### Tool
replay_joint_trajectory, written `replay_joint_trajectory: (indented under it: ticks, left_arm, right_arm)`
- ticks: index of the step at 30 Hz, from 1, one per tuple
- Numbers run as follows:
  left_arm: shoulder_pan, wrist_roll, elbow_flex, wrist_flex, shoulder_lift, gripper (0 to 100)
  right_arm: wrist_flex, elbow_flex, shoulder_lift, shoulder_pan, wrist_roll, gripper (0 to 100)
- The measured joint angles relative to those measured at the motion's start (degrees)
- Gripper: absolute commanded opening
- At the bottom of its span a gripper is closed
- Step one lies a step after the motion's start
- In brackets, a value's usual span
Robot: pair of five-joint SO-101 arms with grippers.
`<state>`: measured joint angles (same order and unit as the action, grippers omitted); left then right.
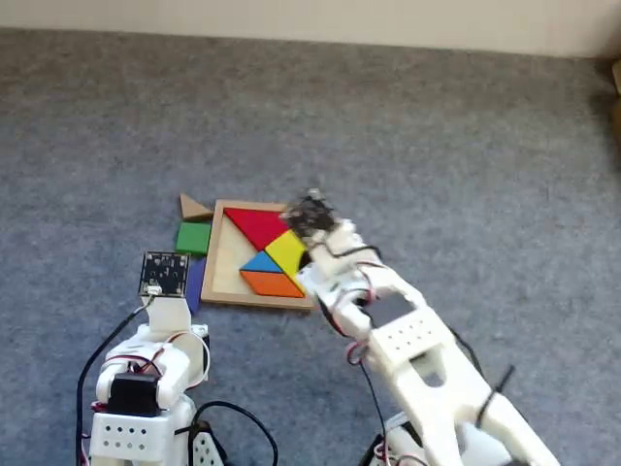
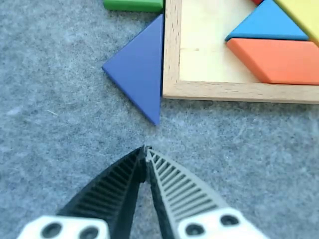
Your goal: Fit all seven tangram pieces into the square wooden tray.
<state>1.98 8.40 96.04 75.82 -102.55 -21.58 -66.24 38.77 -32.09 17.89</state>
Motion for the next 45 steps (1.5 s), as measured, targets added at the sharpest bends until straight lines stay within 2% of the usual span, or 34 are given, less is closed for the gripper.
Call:
replay_joint_trajectory:
  ticks: [8, 19, 23, 33, 40, 45]
  left_arm:
    - [0.00, 0.00, 0.00, 0.00, 0.00, 0]
    - [0.00, 0.00, 0.00, 0.00, 0.00, 0]
    - [0.00, 0.00, 0.00, 0.00, 0.00, 0]
    - [0.00, 0.00, 0.00, 0.00, 0.00, 0]
    - [0.00, 0.00, 0.00, 0.00, 0.00, 0]
    - [0.00, 0.00, 0.00, 0.00, 0.00, 0]
  right_arm:
    - [0.00, -10.99, 14.95, 8.18, -7.74, 1.7]
    - [-0.09, -29.54, 38.33, 9.14, -8.35, 1.7]
    - [-0.62, -29.89, 48.09, 9.14, -8.53, 1.7]
    - [-25.32, -29.89, 64.53, 13.19, -17.05, 1.7]
    - [-38.86, -29.80, 65.14, 14.51, -18.99, 1.7]
    - [-44.31, -29.80, 65.14, 14.68, -18.99, 1.7]
